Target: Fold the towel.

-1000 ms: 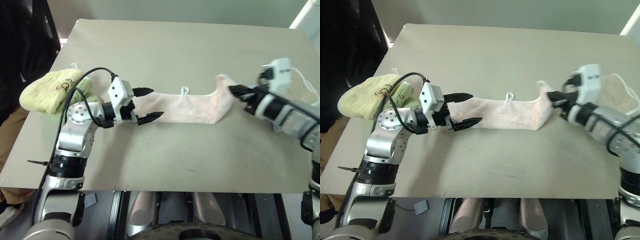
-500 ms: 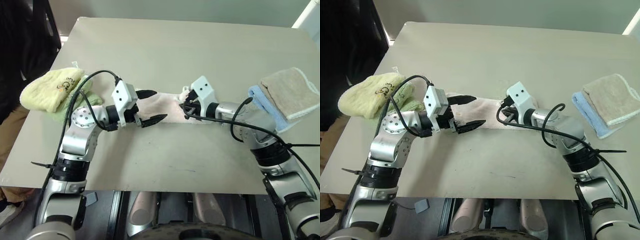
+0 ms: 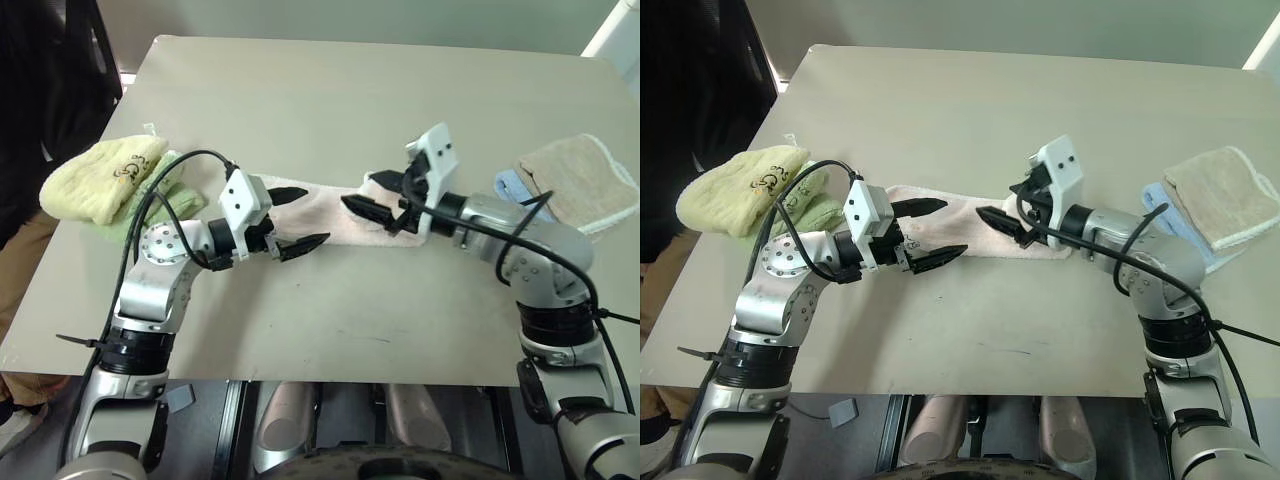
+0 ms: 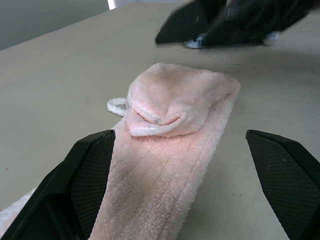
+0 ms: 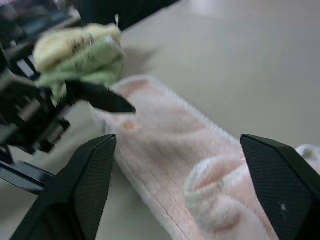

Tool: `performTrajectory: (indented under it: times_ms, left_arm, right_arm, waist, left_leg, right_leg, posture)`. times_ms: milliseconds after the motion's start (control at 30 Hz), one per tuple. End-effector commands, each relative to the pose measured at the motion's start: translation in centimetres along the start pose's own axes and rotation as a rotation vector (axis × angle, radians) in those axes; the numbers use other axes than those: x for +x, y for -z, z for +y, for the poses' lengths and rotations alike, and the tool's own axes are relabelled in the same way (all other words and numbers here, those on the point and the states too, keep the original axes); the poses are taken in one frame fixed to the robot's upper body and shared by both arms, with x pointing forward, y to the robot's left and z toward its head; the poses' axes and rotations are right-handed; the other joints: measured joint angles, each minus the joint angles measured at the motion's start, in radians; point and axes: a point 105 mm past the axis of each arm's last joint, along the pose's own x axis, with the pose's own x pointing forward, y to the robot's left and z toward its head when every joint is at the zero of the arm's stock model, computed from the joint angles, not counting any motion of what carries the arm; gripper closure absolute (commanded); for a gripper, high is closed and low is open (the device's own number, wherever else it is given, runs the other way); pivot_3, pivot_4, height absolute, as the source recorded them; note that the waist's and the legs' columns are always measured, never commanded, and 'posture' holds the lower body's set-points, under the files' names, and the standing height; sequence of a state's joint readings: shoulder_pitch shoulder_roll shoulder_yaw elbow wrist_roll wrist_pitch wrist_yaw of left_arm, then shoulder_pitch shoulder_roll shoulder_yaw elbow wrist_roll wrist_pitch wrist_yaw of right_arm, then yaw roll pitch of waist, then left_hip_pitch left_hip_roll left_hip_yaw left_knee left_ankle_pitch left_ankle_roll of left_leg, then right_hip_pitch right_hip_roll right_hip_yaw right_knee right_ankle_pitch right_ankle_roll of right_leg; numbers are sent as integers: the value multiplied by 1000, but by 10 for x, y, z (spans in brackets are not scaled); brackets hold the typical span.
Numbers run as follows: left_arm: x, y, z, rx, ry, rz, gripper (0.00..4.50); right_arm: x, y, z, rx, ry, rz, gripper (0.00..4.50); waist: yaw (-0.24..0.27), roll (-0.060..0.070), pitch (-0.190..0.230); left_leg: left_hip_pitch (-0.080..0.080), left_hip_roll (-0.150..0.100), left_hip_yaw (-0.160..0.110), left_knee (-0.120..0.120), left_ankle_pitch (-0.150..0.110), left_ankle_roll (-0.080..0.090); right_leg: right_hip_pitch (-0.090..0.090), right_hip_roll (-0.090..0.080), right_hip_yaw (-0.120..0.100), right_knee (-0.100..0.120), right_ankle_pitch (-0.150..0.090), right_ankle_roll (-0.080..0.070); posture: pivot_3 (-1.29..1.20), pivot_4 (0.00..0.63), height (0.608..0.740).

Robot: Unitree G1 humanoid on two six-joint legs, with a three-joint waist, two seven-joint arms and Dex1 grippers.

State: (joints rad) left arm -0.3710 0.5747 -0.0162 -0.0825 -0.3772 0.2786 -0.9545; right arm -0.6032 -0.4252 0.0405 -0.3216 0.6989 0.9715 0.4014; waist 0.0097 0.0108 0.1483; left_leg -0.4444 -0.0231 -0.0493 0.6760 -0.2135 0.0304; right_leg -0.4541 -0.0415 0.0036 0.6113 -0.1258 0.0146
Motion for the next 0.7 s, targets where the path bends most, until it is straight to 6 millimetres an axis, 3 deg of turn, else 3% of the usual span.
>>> performTrajectory:
  times_ms: [33, 233, 367, 433, 533, 633, 700]
  left_arm:
    - [-11, -12, 8, -2, -52, -46, 0]
    - [-24, -17, 23, -165, -207, -118, 0]
    - [-34, -13, 19, -299, -284, -124, 0]
    - [-38, -11, 13, -347, -307, -125, 0]
    - [-47, -4, 6, -424, -365, -117, 0]
    - [-57, 5, -5, -538, -447, -114, 0]
    - [-64, 13, -10, -609, -508, -105, 0]
  right_arm:
    - [-10, -10, -21, -75, 120, -38, 692]
    - [9, 28, -48, -95, 181, 15, 2734]
    - [19, 83, -64, -110, 203, 153, 4252]
    - [21, 103, -68, -131, 203, 200, 4252]
    - [22, 116, -70, -179, 204, 227, 4252]
    - [23, 100, -70, -201, 201, 151, 4252]
    - [21, 78, -69, -237, 192, 73, 4252]
  waist:
    - [0, 0, 0]
    - [-2, 0, 0]
    - [-4, 0, 0]
    - [-4, 1, 0]
    - [-6, 0, -1]
    - [-9, 0, -1]
    - [-8, 0, -1]
  left_leg:
    - [0, 0, 0, 0, 0, 0]
    - [1, 0, 0, 0, 0, 0]
    - [1, 0, 0, 0, 0, 0]
    - [1, 0, 0, 0, 0, -1]
    - [7, 1, 0, -1, -1, -1]
    - [18, 0, 0, -2, -9, -14]
    - [22, 0, 0, -3, -9, -15]
  right_leg:
    - [0, 0, 0, 0, 0, 0]
    - [0, 0, 0, 1, 1, 0]
    - [0, 0, 0, 0, 1, 0]
    - [0, 0, 0, 0, 1, 0]
    - [6, 0, 0, 0, 1, 0]
    - [16, 0, 1, -2, 0, -1]
    - [21, 0, 1, -2, -2, -1]
  posture:
    - [0, 150, 736]
    - [0, 150, 736]
    - [0, 150, 736]
    - [0, 150, 736]
    - [0, 150, 736]
    - [0, 150, 736]
    - [0, 150, 736]
